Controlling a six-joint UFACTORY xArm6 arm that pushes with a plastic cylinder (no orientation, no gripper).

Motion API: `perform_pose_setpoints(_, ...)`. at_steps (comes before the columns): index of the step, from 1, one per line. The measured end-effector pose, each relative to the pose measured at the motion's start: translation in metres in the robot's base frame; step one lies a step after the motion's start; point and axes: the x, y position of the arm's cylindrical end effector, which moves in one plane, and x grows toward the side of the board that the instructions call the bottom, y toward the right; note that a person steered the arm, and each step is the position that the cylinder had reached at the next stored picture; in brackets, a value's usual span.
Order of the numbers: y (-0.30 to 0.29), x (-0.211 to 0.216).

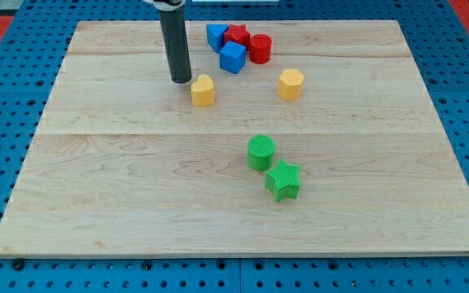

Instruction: Move the yellow hexagon towards the right of the yellow heart

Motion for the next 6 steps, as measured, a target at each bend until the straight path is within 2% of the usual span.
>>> perform_pose_setpoints(1,0.07,0.014)
perform_pose_setpoints(2,0.074,0.022)
perform_pose_setpoints(3,0.098,-0.014)
perform_pose_setpoints(4,0.163,-0.03)
perform_pose_setpoints(5,0.162,0.001)
perform_pose_setpoints(6,0.108,0.029)
